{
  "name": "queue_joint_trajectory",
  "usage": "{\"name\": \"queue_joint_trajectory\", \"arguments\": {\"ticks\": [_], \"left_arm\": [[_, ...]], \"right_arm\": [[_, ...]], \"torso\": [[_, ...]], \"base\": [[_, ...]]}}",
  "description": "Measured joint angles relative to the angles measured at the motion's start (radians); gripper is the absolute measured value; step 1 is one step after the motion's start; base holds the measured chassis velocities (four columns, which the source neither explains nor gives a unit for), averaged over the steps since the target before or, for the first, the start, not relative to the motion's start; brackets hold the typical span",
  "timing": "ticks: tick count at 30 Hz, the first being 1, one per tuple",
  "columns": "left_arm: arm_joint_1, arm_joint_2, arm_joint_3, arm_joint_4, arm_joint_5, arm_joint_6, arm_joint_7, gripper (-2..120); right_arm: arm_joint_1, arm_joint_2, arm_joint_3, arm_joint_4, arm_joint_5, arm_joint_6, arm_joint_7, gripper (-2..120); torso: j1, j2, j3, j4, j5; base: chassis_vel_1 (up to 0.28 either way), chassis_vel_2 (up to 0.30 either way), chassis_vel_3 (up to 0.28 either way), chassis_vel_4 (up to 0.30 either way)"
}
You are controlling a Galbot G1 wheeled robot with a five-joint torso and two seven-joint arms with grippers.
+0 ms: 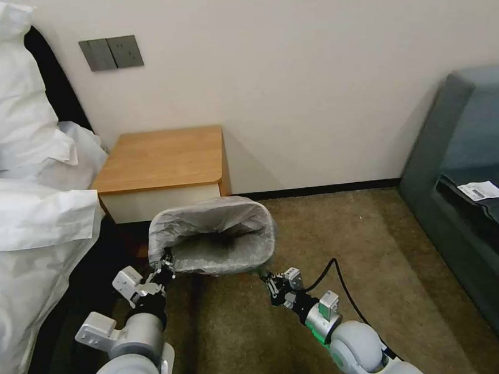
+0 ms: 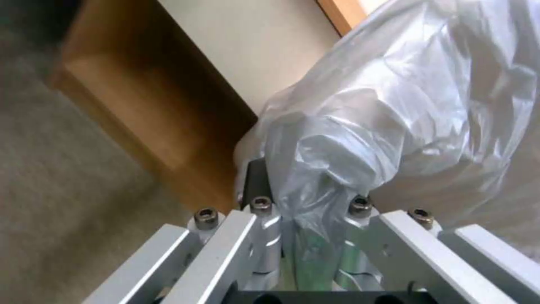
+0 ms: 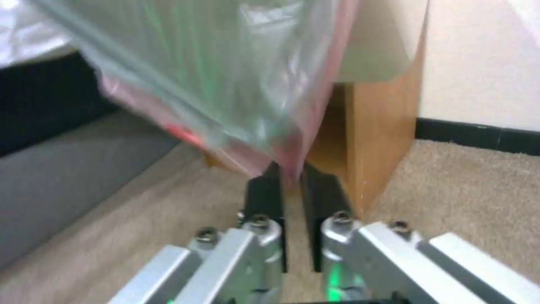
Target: Pick up the garbage bag from the table and place it over the trash can.
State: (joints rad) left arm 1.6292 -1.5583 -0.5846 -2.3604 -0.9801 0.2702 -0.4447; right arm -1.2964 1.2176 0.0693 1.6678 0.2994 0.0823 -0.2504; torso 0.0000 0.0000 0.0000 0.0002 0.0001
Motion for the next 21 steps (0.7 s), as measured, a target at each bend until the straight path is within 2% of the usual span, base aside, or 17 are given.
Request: {"name": "queue_joint_trajectory", "arguments": {"ticks": [1,2,4,8,9,12,13,16,17,20,21], "left_arm": [[-0.012,0.005,-0.012,0.012,0.0,0.001,-0.006,8],[-0.036,0.021,-0.029,0.036,0.001,0.003,-0.017,8],[-0.048,0.033,-0.032,0.05,0.002,0.009,-0.025,8],[-0.082,0.066,-0.037,0.092,0.013,0.035,-0.05,7],[-0.082,0.066,-0.037,0.092,0.013,0.035,-0.05,7],[-0.07,0.061,-0.025,0.11,0.052,0.039,-0.052,7],[-0.07,0.061,-0.025,0.11,0.052,0.039,-0.052,7],[-0.05,0.061,-0.018,0.127,0.101,0.036,-0.051,7],[-0.05,0.061,-0.018,0.127,0.101,0.036,-0.051,7],[-0.031,0.066,-0.004,0.131,0.153,0.029,-0.043,7],[-0.031,0.066,-0.004,0.131,0.153,0.029,-0.043,7]], "right_arm": [[-0.019,-0.004,0.007,0.008,-0.02,0.015,-0.013,15],[-0.057,-0.026,0.024,0.024,-0.065,0.043,-0.036,21],[-0.077,-0.038,0.03,0.035,-0.092,0.063,-0.054,24],[-0.159,-0.108,0.09,0.056,-0.205,0.149,-0.15,43],[-0.159,-0.108,0.09,0.056,-0.205,0.149,-0.15,43],[-0.196,-0.124,0.159,0.053,-0.237,0.207,-0.194,59],[-0.196,-0.124,0.159,0.053,-0.237,0.207,-0.194,59],[-0.2,-0.119,0.213,0.061,-0.239,0.234,-0.2,73],[-0.2,-0.119,0.213,0.061,-0.239,0.234,-0.2,73],[-0.193,-0.114,0.254,0.131,-0.232,0.25,-0.177,88],[-0.193,-0.114,0.254,0.131,-0.232,0.25,-0.177,88]], "torso": [[0.0,0.0,0.0,-0.0001,0.0],[0.0,0.0,0.0,-0.0001,-0.0002],[0.0,0.0,0.0,-0.0002,-0.0003],[0.0,0.0,0.0,-0.0004,-0.0001],[0.0,0.0,0.0,-0.0004,-0.0001],[0.0,0.0,0.0,-0.0004,0.0],[0.0,0.0,0.0,-0.0004,0.0],[0.0,0.0,0.0,-0.0003,0.0],[0.0,0.0,0.0,-0.0003,0.0],[0.0,0.0,0.0,-0.0002,0.0],[0.0,0.0,0.0,-0.0002,0.0]], "base": [[0.0,0.0,0.0,0.0],[0.0,0.0,0.0,0.0],[0.0,0.0,0.0,0.0],[0.0,0.0,0.0,0.0],[0.0,0.0,0.0,0.0],[0.0,0.0,0.0,0.0],[0.0,0.0,0.0,0.0],[0.0,0.0,0.0,0.0],[0.0,0.0,0.0,0.0],[0.0,0.0,0.0,0.0],[0.0,0.0,0.0,0.0]]}}
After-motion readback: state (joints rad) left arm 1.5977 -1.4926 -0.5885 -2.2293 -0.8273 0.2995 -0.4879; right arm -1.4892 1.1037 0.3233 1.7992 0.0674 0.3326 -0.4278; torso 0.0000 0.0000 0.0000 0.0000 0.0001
